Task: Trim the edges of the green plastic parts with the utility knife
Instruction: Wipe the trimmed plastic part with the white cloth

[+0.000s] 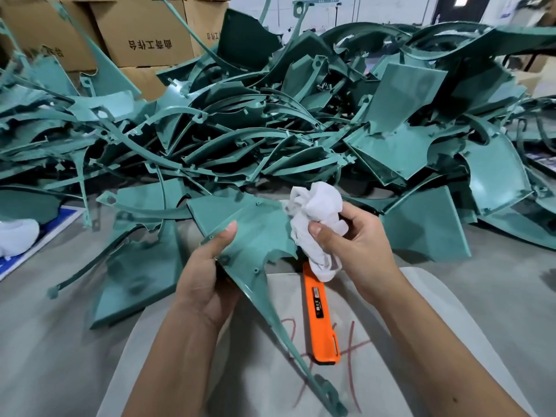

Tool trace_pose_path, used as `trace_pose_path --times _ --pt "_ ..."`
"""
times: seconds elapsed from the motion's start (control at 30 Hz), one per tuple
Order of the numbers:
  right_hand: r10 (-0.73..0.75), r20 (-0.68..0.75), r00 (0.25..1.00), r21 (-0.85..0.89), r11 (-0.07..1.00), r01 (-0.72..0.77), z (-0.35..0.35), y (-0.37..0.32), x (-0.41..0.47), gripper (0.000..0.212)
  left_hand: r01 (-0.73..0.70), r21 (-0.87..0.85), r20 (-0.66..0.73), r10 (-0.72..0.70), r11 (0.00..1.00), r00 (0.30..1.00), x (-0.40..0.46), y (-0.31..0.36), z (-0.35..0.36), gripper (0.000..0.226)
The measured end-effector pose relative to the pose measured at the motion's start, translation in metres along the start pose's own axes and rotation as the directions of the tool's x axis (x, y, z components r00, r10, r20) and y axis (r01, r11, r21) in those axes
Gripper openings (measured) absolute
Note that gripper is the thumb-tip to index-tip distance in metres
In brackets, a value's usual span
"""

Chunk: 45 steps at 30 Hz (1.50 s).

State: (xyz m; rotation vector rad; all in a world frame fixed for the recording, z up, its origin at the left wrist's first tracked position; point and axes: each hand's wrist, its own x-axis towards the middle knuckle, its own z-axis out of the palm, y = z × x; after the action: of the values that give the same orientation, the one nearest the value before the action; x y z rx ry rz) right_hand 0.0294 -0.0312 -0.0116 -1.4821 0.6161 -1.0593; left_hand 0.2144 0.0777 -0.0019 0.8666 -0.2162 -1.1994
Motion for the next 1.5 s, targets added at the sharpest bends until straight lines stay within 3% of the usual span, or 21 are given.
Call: trace_pose_path --times 0.1,0.17,0.47,0.6,0.67,0.83,0.97,1.07,1.13,1.2,1.33,1.5 --pt "0.053 -0.030 0.998 0.028 0.998 -0.052 0.001 0.001 -0.001 0.026 0.056 0.057 0.185 -0.066 0.997 0.981 -0.010 -0.008 0.006 0.053" --pt "0.086 -0.055 0.995 0.074 0.994 -0.082 0.002 -0.001 -0.001 0.022 0.083 0.107 0.227 -0.106 0.991 0.968 -0.012 -0.010 0.011 0.053" --pt "0.347 0.085 0.934 0.284 0.890 -0.357 0.003 -0.012 -0.004 0.044 0.178 0.175 0.165 -0.207 0.968 0.964 -0.012 0.000 0.010 0.045" --pt "0.468 0.168 0.868 0.382 0.780 -0.495 -0.001 -0.016 -0.002 0.037 0.192 0.273 0.185 -0.247 0.943 0.951 -0.011 0.001 0.012 0.029" --pt "0.540 0.142 0.830 0.405 0.733 -0.546 0.000 -0.014 -0.002 0.027 0.189 0.303 0.194 -0.254 0.934 0.948 -0.011 -0.001 0.012 0.029" --pt "0.561 0.065 0.825 0.392 0.746 -0.538 0.000 -0.011 -0.002 0.013 0.234 0.242 0.250 -0.293 0.942 0.923 -0.007 -0.004 0.011 0.046" --pt "0.589 -0.036 0.807 0.505 0.708 -0.494 0.001 -0.014 0.001 0.005 0.206 0.145 0.324 -0.243 0.968 0.914 -0.008 -0.007 0.007 0.041" --pt "0.569 -0.102 0.816 0.511 0.734 -0.448 -0.001 -0.014 0.002 0.008 0.116 0.237 0.298 -0.186 0.965 0.936 -0.009 -0.013 0.007 0.037" --pt "0.572 -0.102 0.814 0.476 0.747 -0.465 -0.001 -0.015 0.000 0.005 0.087 0.283 0.233 -0.156 0.955 0.960 -0.010 -0.014 0.011 0.023" --pt "0.577 -0.077 0.813 0.482 0.735 -0.476 0.001 -0.016 -0.001 0.015 0.076 0.273 0.205 -0.136 0.959 0.969 -0.010 -0.013 0.014 0.011" --pt "0.596 -0.104 0.796 0.530 0.710 -0.463 0.003 -0.015 -0.001 0.034 0.047 0.315 0.202 -0.116 0.948 0.972 -0.006 -0.011 0.016 0.015" --pt "0.622 -0.150 0.769 0.571 0.689 -0.446 -0.003 -0.017 -0.002 0.007 -0.027 0.442 0.256 -0.097 0.897 0.962 -0.004 -0.007 0.016 0.014"
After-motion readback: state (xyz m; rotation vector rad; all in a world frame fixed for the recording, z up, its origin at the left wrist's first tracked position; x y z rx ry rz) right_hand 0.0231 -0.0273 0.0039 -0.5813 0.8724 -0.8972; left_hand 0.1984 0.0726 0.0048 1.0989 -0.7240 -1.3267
